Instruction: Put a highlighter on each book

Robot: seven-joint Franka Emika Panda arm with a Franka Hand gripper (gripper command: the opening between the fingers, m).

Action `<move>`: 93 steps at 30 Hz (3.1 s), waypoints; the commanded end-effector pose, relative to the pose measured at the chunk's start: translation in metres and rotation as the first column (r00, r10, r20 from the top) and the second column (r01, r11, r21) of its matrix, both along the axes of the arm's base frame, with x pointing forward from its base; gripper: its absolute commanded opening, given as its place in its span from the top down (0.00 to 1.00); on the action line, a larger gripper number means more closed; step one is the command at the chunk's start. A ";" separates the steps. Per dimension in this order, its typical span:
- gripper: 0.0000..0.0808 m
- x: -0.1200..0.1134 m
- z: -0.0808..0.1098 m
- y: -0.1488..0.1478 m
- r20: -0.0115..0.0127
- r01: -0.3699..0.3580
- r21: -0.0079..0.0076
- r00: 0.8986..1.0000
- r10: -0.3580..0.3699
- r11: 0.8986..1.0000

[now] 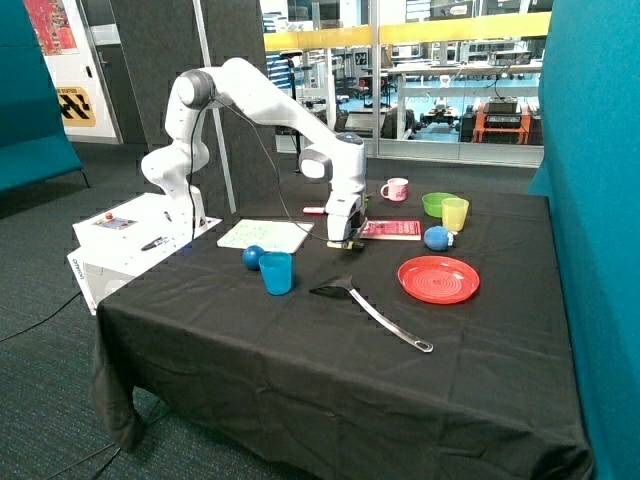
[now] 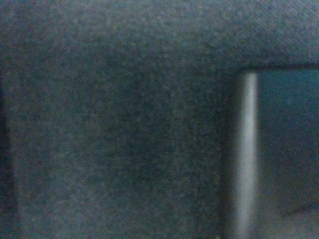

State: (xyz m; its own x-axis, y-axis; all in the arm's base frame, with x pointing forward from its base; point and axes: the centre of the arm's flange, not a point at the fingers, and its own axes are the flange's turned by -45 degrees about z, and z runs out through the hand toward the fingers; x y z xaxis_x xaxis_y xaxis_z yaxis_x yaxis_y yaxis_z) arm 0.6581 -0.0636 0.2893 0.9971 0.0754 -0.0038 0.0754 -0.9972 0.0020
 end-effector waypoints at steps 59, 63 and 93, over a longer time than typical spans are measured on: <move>1.00 -0.002 -0.020 0.008 0.004 -0.021 0.002 1.000 0.021 1.000; 1.00 -0.001 -0.020 0.010 0.004 -0.023 0.002 1.000 0.023 1.000; 1.00 -0.016 0.037 0.031 0.004 -0.084 0.002 0.996 0.084 0.996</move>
State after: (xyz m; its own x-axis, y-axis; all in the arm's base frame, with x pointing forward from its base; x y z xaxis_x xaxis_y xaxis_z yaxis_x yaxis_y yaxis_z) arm 0.6484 -0.0426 0.3101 0.9914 0.1308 -0.0046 0.1308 -0.9914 0.0012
